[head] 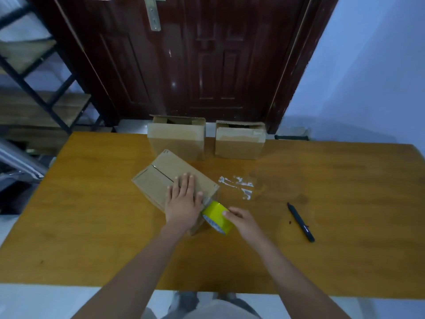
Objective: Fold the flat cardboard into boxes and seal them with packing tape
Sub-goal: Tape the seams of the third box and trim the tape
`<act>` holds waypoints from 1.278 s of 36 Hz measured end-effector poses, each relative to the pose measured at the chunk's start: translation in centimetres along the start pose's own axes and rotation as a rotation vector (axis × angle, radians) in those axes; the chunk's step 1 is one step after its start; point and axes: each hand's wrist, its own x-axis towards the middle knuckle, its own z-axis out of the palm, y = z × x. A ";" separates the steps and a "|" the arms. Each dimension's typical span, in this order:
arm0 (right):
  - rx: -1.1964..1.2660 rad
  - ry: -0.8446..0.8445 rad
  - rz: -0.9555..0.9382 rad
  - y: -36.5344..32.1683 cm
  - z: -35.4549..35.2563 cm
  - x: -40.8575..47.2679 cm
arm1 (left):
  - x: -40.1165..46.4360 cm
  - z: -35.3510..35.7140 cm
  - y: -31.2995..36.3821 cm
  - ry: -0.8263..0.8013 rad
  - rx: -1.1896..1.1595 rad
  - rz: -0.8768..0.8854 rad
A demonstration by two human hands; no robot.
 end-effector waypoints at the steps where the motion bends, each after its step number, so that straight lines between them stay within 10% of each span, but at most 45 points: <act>1: -0.017 -0.007 -0.004 0.2 -0.1 0.0 | 0.0 0.1 0.0 0.001 0.022 -0.007; 18: -0.649 -0.024 0.116 3.9 -0.3 1.8 | 0.0 0.5 0.1 0.016 0.097 0.014; 26: -0.055 -0.038 0.073 6.5 -1.4 -1.0 | 0.2 0.1 -0.1 -0.007 0.088 0.018; 46: -0.596 0.001 0.147 6.1 -2.5 -1.2 | 0.2 -0.1 0.2 -0.005 0.054 -0.004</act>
